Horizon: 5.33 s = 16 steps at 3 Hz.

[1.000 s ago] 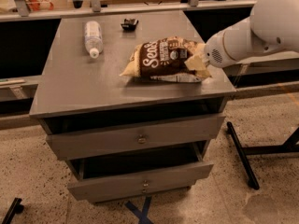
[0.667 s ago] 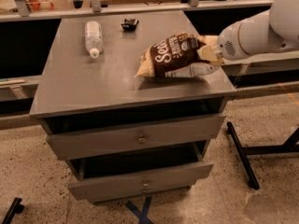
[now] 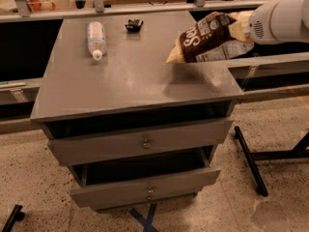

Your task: Move brown chip bag near rxbar chocolate

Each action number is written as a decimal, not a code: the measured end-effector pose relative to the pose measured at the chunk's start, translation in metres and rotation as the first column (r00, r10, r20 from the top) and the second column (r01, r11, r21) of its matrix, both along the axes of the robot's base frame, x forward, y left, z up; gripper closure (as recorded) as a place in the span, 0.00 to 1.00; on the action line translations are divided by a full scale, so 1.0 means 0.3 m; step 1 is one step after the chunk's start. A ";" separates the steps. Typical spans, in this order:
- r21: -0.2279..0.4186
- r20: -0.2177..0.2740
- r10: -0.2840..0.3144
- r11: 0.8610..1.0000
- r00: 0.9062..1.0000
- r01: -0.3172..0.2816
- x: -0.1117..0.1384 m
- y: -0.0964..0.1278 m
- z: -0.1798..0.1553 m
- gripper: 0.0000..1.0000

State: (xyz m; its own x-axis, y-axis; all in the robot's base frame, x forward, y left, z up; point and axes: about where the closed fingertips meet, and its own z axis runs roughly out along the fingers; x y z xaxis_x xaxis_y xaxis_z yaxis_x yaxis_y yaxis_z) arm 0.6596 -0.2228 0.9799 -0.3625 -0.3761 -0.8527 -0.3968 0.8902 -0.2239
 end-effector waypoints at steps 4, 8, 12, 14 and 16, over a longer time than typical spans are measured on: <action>0.083 0.129 -0.201 0.978 0.971 0.192 0.272 -0.009 0.245 1.00; 0.142 0.243 -0.282 0.957 0.928 0.254 0.534 0.068 0.331 1.00; 0.489 0.168 -0.422 0.821 0.891 0.296 0.749 0.189 0.245 1.00; 0.557 0.115 -0.402 0.783 0.908 0.276 0.782 0.309 0.181 1.00; 0.585 0.094 -0.427 0.755 0.899 0.297 0.850 0.336 0.120 1.00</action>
Offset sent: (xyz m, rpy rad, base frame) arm 0.0762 -0.0110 0.0853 0.0783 -0.1771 -0.2429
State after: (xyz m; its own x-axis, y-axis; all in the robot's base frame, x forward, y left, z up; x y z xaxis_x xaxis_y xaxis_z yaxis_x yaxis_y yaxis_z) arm 0.9146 -0.1221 1.0158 -0.1642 0.2959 -0.9410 -0.0208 0.9527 0.3032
